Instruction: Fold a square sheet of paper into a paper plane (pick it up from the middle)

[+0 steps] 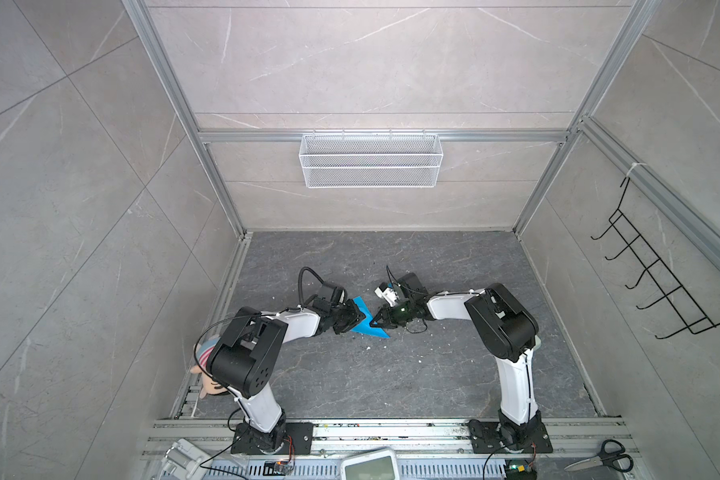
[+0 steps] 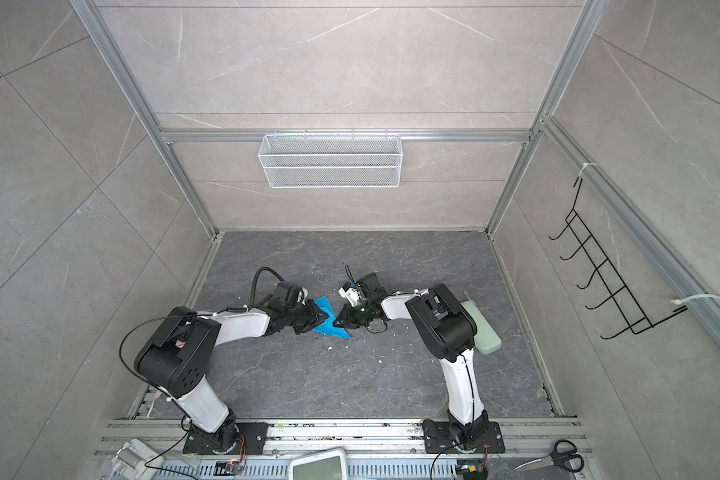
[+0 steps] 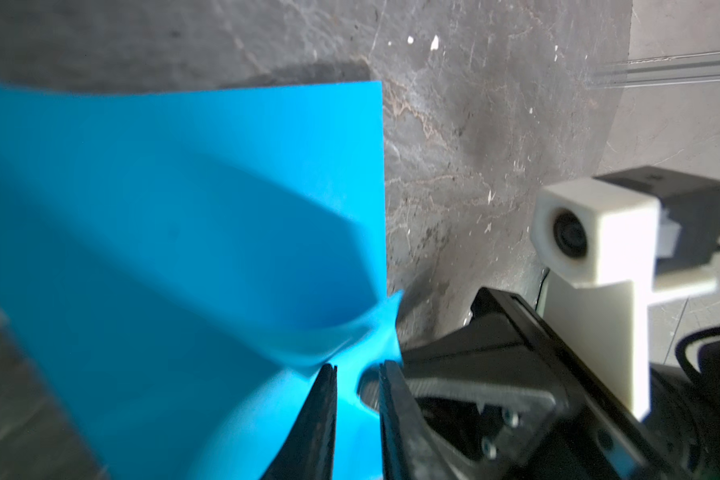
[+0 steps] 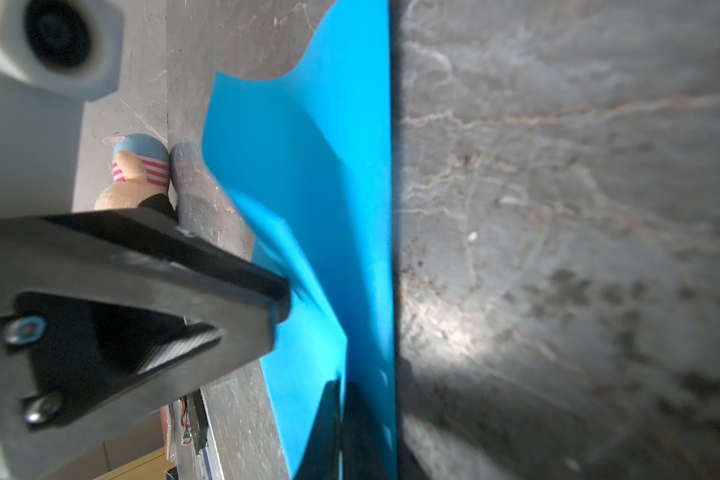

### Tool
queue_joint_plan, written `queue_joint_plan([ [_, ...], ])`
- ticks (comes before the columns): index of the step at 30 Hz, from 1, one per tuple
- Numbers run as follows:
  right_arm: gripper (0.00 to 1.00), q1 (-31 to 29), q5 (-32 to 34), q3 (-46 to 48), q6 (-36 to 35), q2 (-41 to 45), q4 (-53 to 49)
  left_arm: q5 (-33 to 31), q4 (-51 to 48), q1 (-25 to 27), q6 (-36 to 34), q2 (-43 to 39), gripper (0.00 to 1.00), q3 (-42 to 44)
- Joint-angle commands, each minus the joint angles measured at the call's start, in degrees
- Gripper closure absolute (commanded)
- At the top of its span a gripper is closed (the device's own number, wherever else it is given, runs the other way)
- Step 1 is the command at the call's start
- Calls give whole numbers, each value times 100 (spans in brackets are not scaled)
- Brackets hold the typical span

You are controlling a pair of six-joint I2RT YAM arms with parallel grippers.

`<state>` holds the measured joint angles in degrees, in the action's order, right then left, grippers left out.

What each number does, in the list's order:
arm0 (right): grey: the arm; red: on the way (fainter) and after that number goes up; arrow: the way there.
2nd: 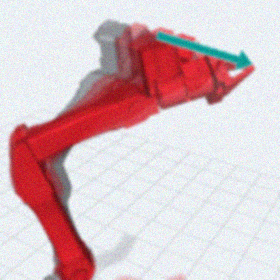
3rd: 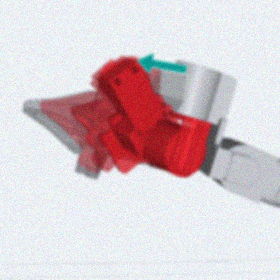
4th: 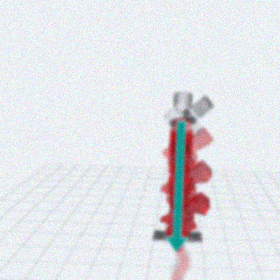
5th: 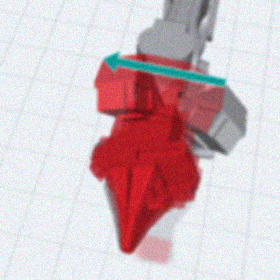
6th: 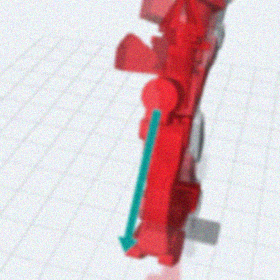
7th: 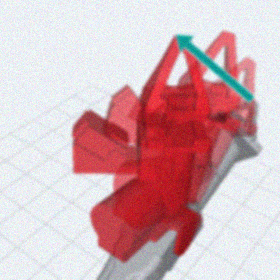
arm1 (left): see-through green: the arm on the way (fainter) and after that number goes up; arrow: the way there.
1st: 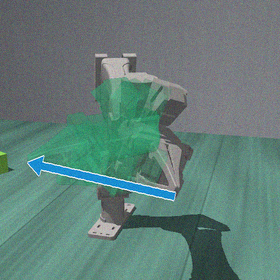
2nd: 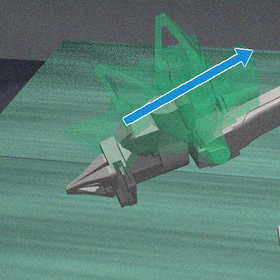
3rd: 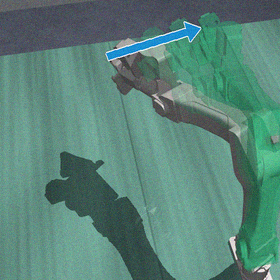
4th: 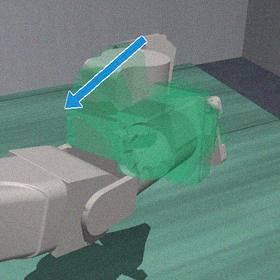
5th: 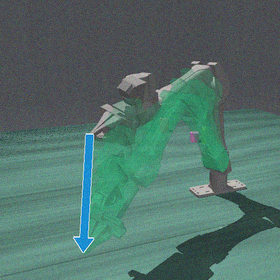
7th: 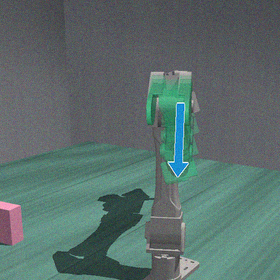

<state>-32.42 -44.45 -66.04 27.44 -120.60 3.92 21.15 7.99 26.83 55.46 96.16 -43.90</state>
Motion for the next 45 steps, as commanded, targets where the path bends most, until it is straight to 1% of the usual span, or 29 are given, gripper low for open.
queue_joint_plan([
  [1,96,-53,795,320,-59,-284,-231,-211,-124,-40,99,-416,73,237],
  [6,97,-53,891,502,10,-134,73,-299,-29,-45,236,-488,73,408],
  [12,97,-53,954,742,218,7,586,-145,275,-42,372,-176,78,417],
  [17,97,-53,1019,831,257,86,702,-97,324,-38,407,-57,83,417],
  [22,96,-56,1016,913,296,106,811,-155,132,-40,483,99,86,384],
  [28,95,-53,1166,996,495,159,802,-240,36,-45,750,193,88,476],
  [35,99,-46,1237,898,749,7,542,-151,148,-42,669,163,90,332],
  [40,99,-45,1227,856,837,-91,466,192,576,-42,394,84,89,135],
  [45,98,-44,1220,804,816,-146,390,402,842,-30,286,223,89,4],
])
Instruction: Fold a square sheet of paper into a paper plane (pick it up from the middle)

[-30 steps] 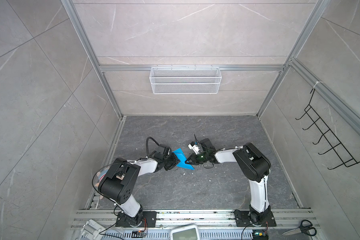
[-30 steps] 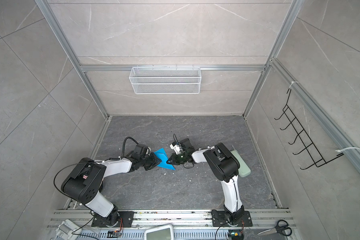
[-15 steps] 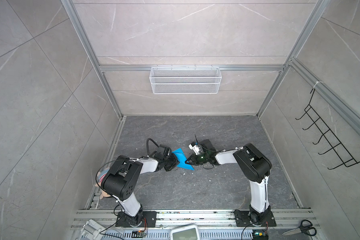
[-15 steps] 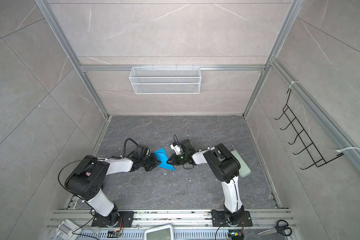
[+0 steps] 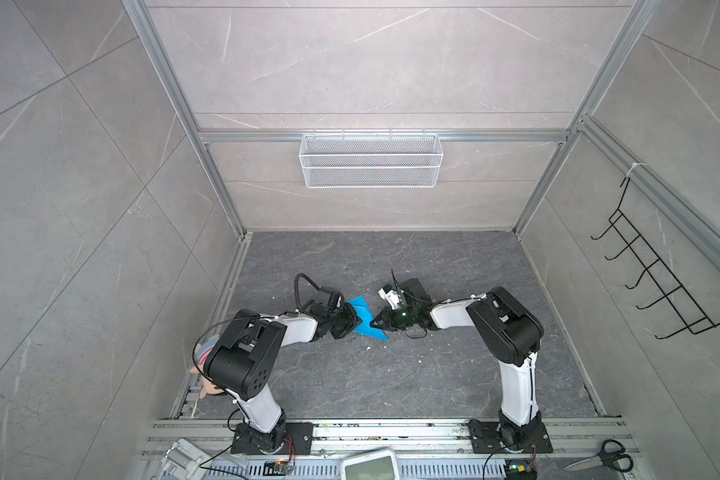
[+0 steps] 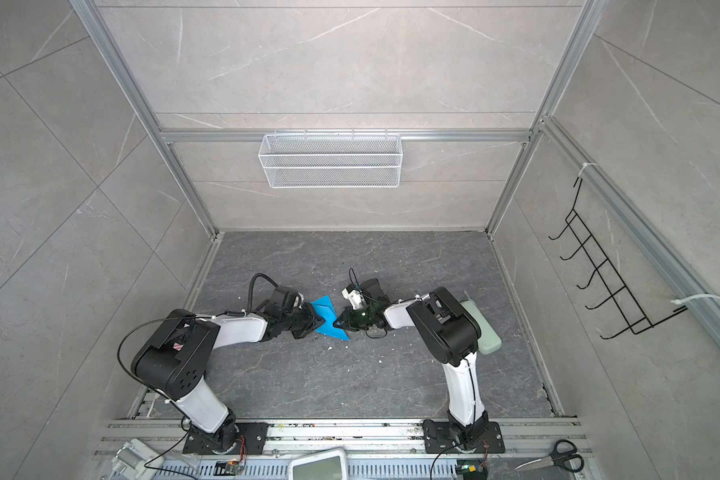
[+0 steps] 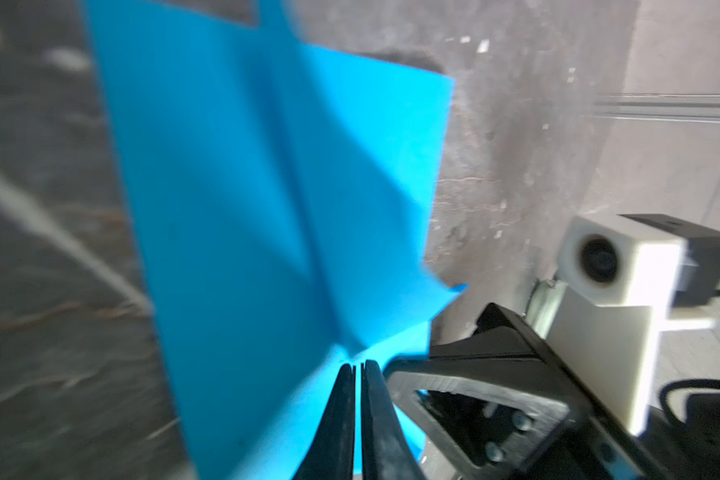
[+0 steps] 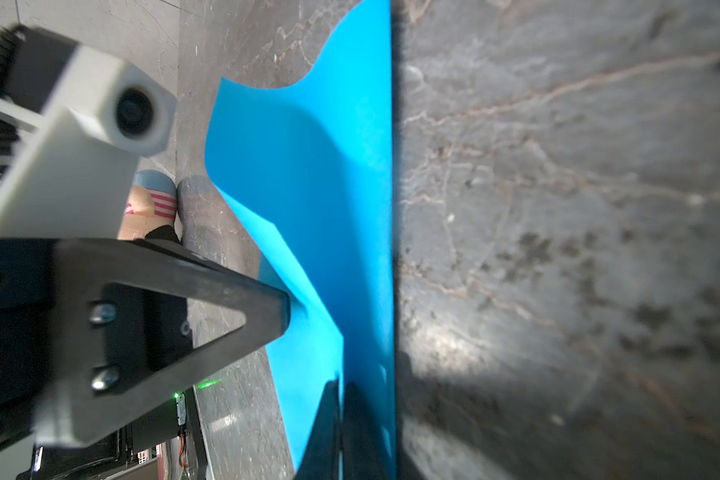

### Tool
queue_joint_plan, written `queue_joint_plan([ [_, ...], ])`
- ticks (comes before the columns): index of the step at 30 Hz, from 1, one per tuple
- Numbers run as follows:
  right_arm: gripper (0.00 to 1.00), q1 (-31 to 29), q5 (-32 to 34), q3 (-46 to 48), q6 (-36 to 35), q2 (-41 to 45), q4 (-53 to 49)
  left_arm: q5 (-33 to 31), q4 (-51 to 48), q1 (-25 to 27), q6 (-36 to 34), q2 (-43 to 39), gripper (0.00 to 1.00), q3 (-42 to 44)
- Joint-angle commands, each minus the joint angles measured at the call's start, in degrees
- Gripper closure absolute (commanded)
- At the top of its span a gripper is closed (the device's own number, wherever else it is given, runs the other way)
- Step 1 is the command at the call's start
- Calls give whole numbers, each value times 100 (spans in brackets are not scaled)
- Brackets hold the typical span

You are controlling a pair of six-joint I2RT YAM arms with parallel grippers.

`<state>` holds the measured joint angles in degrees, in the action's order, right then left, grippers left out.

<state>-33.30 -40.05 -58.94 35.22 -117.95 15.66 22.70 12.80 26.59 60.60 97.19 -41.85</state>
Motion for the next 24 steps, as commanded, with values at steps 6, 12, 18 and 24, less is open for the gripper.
queue_joint_plan([
  [6,98,47,772,58,24,-439,-828,236,232,-7,-273,352,91,-347],
  [12,97,46,741,40,20,-430,-832,212,215,-5,-285,484,92,-296],
  [18,90,42,583,0,-10,-337,-868,131,96,-5,-266,651,92,-240],
  [24,81,87,272,-199,-157,48,-1243,59,-3,-9,-270,740,93,-167],
])
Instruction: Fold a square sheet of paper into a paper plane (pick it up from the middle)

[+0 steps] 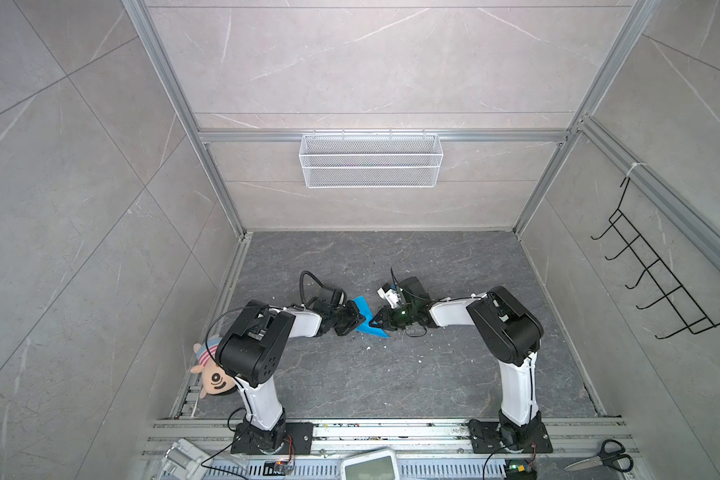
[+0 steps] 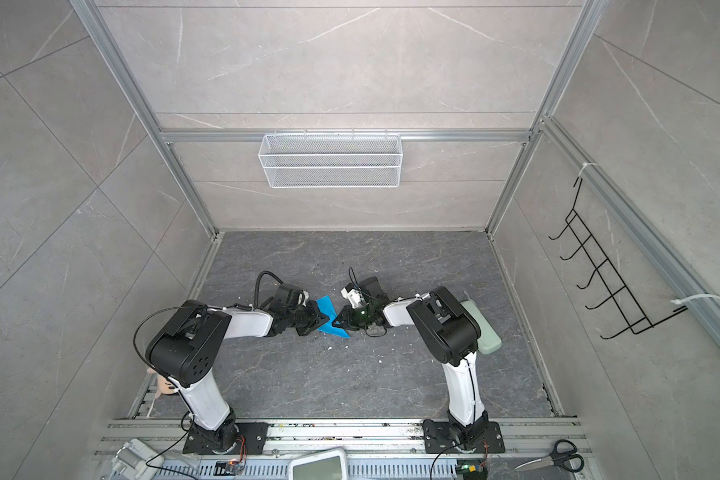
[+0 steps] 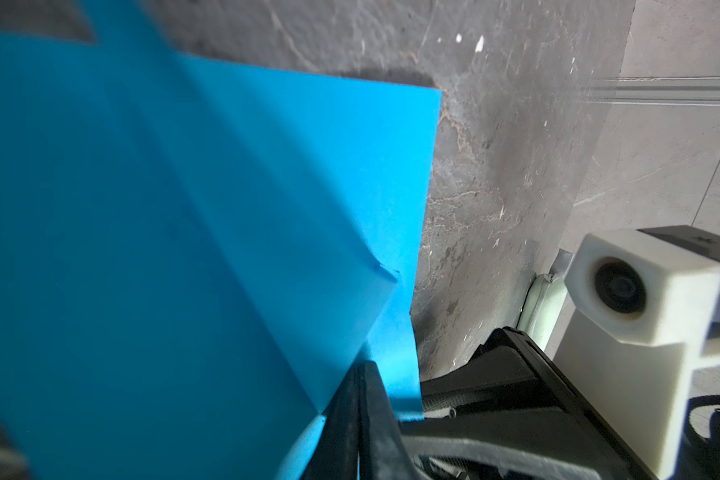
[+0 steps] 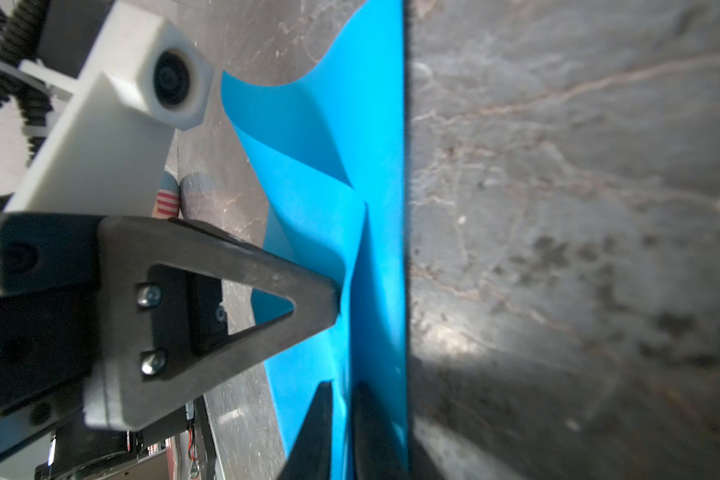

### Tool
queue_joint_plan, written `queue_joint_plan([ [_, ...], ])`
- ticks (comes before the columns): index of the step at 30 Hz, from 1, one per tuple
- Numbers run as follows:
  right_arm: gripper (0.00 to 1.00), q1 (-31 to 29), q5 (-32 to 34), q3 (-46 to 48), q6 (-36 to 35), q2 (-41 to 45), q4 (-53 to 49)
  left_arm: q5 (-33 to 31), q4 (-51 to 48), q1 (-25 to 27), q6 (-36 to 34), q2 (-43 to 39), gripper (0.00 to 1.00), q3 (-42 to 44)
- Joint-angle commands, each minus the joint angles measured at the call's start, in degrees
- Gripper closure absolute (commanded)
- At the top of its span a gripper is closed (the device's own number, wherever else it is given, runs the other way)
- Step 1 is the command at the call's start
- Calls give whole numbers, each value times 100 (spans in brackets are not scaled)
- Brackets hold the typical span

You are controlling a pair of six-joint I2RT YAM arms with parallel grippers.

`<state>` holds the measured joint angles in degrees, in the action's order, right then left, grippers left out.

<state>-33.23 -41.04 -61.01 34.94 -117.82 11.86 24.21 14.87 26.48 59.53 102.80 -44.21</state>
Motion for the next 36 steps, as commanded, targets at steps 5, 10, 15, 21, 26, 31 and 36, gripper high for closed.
queue_joint_plan([
  [5,79,107,292,-67,-227,392,-1334,-109,-196,-10,-161,196,93,149],
  [10,81,107,272,-21,-299,555,-1619,-114,-141,-8,-162,187,93,190],
  [15,87,115,313,52,-345,607,-1724,-125,-151,-10,-160,170,93,202],
  [21,89,101,300,59,-502,374,-1814,-140,-181,-7,-121,187,93,196],
  [26,85,90,424,117,-552,483,-1708,-150,-212,-10,-118,187,92,194],
  [31,73,99,861,246,-436,1277,-1519,-165,-288,-9,-161,161,92,176],
  [36,75,72,723,189,-296,1281,-1494,-162,-292,-7,-162,161,92,177],
])
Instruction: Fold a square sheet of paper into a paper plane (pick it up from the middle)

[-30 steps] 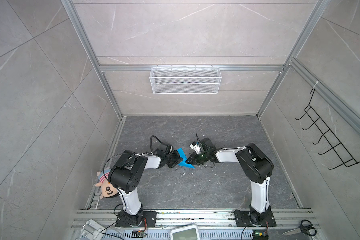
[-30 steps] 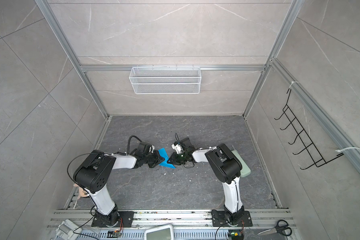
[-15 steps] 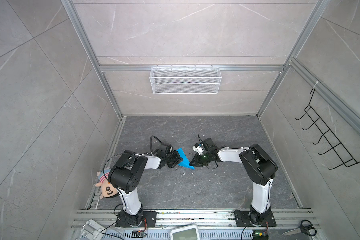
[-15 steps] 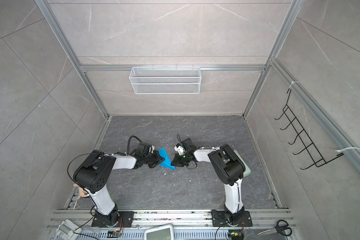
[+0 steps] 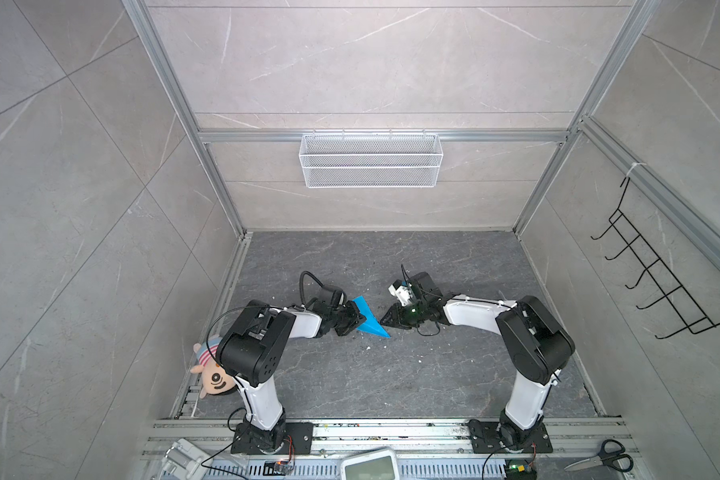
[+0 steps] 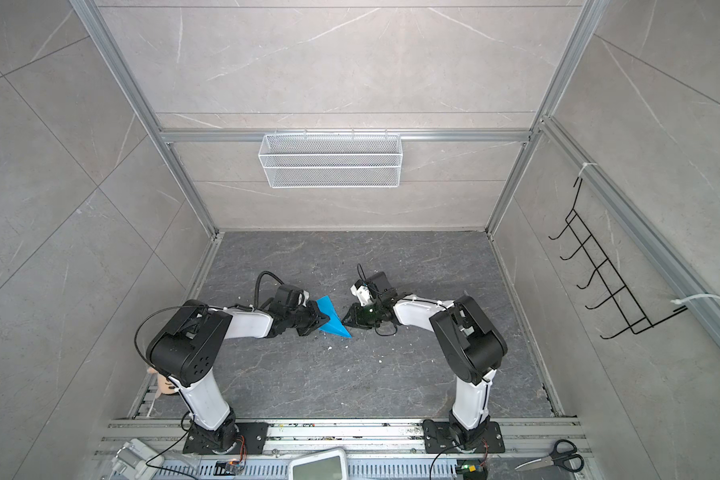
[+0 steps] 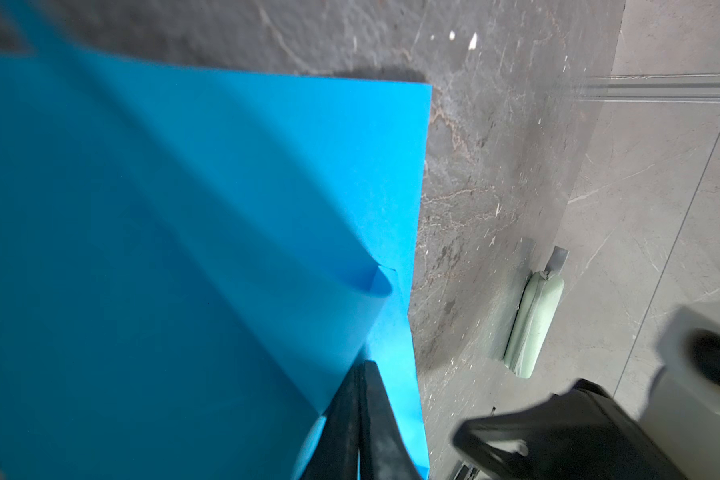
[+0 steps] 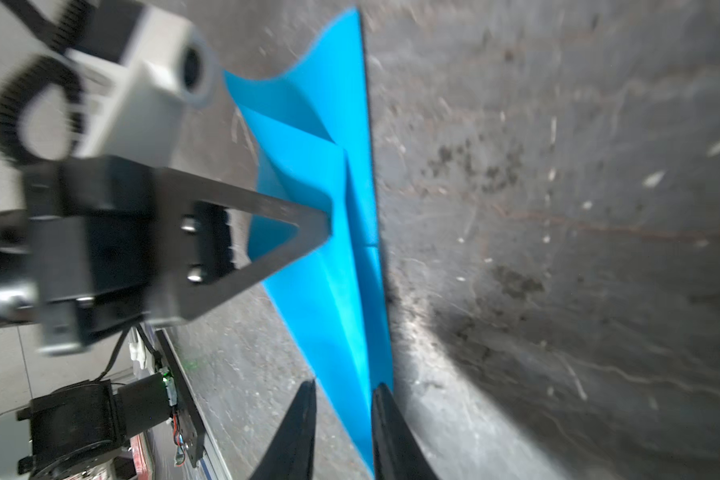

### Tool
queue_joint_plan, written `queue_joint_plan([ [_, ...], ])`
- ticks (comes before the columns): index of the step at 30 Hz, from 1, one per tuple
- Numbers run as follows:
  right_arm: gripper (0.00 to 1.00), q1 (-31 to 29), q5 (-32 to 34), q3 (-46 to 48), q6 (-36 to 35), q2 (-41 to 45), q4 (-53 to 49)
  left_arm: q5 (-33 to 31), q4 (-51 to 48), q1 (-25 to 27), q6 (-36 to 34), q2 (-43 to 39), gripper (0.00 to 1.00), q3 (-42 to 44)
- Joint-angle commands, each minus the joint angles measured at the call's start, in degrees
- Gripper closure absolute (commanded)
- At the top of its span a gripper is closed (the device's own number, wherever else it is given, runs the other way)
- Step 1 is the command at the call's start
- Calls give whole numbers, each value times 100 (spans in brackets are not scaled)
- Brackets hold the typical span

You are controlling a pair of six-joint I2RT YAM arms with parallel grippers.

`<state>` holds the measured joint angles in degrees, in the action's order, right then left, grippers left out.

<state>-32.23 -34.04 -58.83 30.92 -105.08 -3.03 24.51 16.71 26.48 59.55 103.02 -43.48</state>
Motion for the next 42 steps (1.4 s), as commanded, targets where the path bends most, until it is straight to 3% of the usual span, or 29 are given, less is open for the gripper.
queue_joint_plan([
  [1,77,-54,-117,-32,185,-48,90,-194,-475,-9,-171,130,92,104],
  [10,87,-98,-344,-161,430,-466,180,-192,-507,-7,-182,100,92,129],
  [33,86,-98,-400,194,750,-703,242,-201,-418,-3,-242,52,91,314],
  [39,84,-98,-579,325,715,-365,410,-200,-424,-7,-242,60,91,339],
  [42,81,-79,-333,233,429,-85,198,-181,-375,-10,-243,27,91,358],
])
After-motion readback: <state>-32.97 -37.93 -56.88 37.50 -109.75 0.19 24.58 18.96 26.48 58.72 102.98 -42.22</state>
